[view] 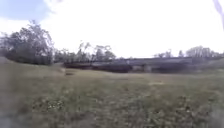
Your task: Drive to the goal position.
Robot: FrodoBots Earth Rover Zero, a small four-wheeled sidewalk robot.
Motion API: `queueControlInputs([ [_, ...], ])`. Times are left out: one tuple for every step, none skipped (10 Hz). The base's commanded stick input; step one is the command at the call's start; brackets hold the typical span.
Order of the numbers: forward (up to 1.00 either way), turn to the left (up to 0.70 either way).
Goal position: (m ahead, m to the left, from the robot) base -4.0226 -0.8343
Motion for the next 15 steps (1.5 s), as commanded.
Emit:
queueControlInputs([
  [-0.50, -0.33],
  [-0.50, -0.33],
  [-0.50, -0.33],
  [-0.50, -0.33],
  [-0.50, -0.33],
  [-0.50, -0.33],
  [-0.50, -0.27],
  [-0.50, 0.00],
  [-0.50, 0.00],
  [-0.50, 0.00],
  [-0.50, 0.00],
  [-0.50, 0.00],
  [-0.50, 0.00],
  [-0.50, 0.00],
  [-0.50, 0.00],
])
